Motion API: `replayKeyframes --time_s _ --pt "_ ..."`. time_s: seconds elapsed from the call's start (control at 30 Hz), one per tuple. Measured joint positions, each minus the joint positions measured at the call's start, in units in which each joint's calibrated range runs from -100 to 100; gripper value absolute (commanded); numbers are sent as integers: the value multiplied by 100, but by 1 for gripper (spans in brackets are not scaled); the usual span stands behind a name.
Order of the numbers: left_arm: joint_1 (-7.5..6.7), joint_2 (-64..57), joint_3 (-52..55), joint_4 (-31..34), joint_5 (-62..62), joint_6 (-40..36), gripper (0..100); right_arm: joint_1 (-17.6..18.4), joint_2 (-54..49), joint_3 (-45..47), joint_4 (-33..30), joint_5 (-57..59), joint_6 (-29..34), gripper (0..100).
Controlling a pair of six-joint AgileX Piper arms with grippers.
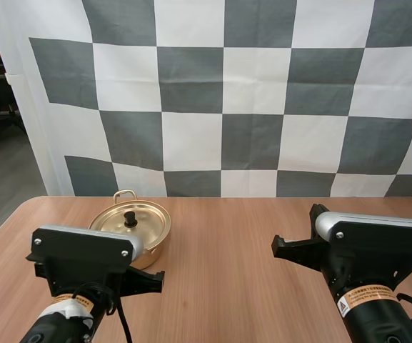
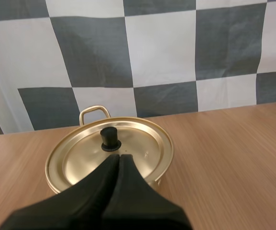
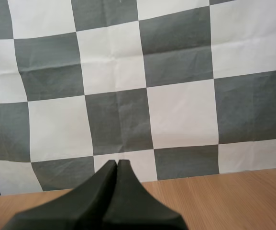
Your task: Open the pot, put the car inside, and close it
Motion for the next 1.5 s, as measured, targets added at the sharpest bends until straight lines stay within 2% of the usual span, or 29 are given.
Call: replayKeyframes --time_s 0.53,0.9,1.17,1.5 --pt "0 0 0 0 -141 0 0 9 -44 0 11 2454 -43 0" --pt "0 0 0 -10 -141 0 0 9 -44 0 1 2454 -236 0" --pt "0 0 0 -10 -141 0 0 9 -44 0 289 2420 -875 0" --pt "0 0 0 -10 -141 0 0 9 -44 0 295 2420 -875 0"
